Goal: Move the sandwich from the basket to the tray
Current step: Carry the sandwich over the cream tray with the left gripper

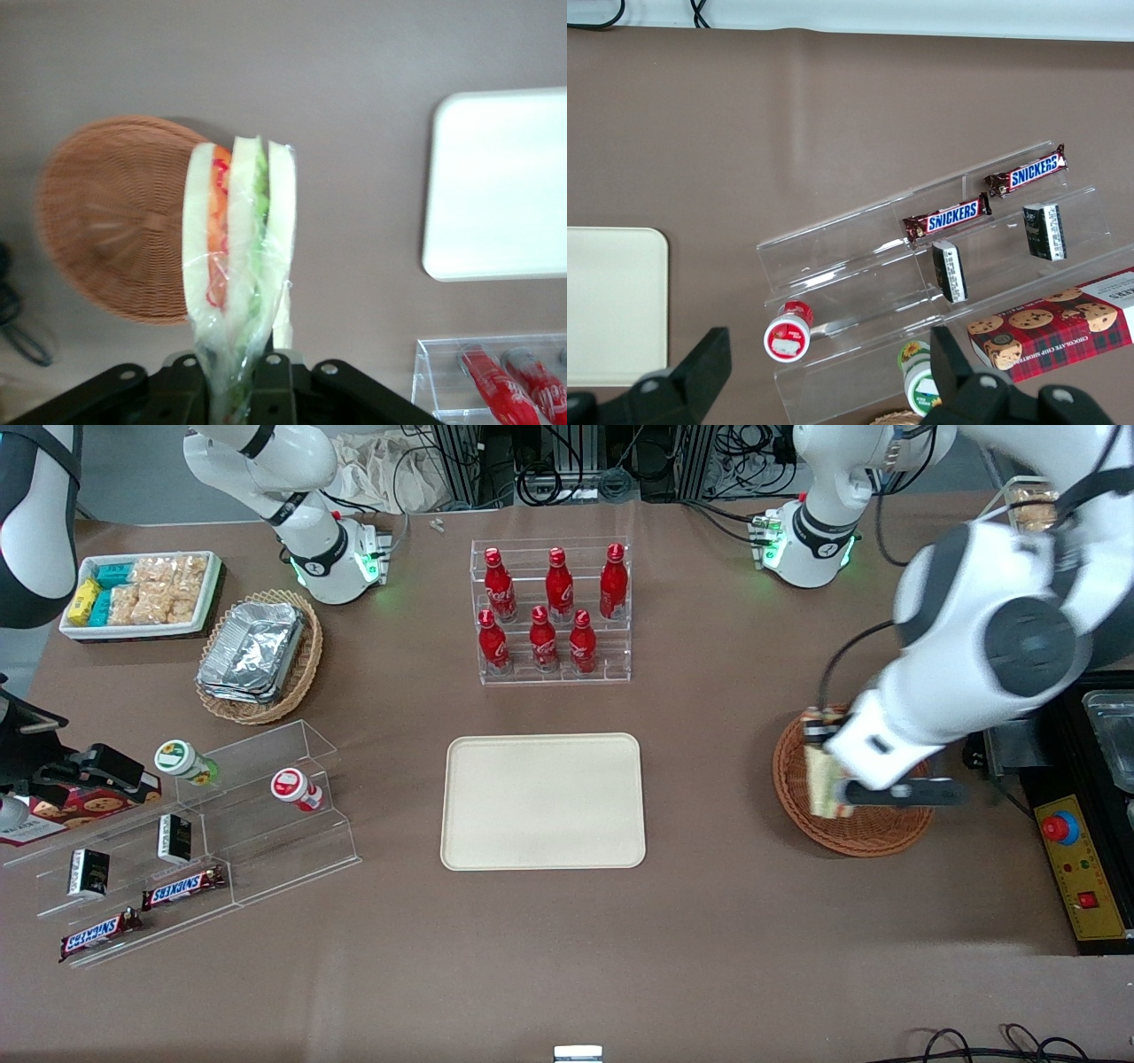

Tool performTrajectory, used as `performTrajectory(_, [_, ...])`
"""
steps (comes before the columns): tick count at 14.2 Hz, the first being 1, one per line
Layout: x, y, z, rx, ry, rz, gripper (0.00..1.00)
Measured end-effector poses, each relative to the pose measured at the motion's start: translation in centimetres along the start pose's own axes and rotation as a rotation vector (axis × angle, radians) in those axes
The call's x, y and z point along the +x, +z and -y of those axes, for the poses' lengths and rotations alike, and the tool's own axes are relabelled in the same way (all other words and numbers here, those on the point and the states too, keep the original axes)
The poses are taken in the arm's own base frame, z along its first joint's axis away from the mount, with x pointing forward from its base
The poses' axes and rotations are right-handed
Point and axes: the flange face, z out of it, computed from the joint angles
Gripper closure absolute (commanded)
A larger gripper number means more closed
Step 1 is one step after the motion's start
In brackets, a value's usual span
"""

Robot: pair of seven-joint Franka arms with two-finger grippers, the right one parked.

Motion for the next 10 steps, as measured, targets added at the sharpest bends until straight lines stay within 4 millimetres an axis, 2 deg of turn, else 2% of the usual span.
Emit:
performTrajectory(3, [1.6,5.4,-7.2,-0.033,0.007,-0.005,1.00])
performTrajectory(5, [2.2,9.4,-11.1,-0.041,0.011,0.001,1.00])
performTrajectory(10, [3.2,19.2,-17.9,-0.051,-0.020,-0.001,1.00])
